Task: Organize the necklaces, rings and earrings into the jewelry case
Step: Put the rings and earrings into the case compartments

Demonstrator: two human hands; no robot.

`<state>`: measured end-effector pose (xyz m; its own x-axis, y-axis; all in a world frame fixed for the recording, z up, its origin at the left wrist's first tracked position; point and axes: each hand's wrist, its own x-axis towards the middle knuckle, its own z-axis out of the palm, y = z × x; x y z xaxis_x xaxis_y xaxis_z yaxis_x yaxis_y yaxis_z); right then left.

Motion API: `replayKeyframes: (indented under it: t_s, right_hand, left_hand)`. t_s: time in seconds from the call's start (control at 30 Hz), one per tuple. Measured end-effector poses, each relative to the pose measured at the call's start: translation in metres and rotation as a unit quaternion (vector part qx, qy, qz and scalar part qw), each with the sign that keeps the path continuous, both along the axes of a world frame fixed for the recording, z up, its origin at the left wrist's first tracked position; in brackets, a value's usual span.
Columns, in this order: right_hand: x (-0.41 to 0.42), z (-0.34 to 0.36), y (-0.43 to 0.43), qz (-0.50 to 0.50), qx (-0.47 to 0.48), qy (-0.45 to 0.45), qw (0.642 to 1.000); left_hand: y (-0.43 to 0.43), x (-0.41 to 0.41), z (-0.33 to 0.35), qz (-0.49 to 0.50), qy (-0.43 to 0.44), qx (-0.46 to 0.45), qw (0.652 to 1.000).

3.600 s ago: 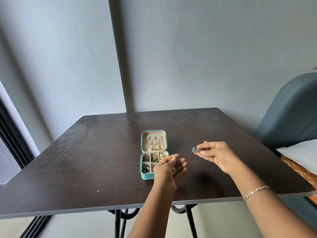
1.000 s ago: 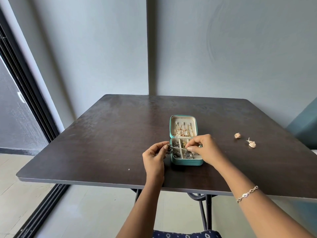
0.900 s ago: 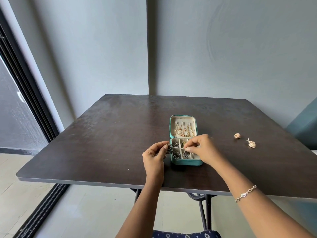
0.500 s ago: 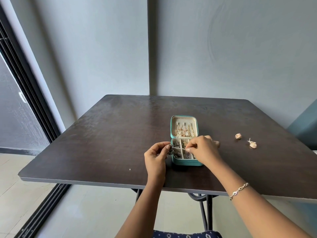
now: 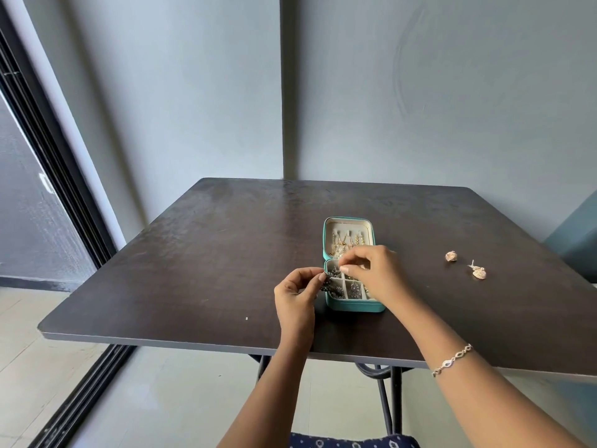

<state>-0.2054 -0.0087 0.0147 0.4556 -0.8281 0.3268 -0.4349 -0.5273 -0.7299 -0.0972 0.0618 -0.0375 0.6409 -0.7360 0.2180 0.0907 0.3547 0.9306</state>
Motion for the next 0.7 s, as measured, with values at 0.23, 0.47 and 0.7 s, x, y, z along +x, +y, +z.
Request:
replayKeyframes:
  t_s: [0.23, 0.47, 0.7]
  right_hand:
    - [0.014, -0.003, 0.005, 0.064, 0.023, -0.009, 0.998]
    - [0.012, 0.0, 0.004, 0.037, -0.012, -0.003, 0.999]
    - [-0.019, 0.007, -0.013, -0.019, -0.022, -0.018, 0.999]
  left_hand:
    - [0.004, -0.001, 0.003, 0.001, -0.001, -0.029, 1.0]
    - [0.002, 0.0, -0.001, 0.013, -0.018, -0.021, 1.0]
    - [-0.002, 0.0, -0.006, 0.036, -0.078, 0.05, 0.995]
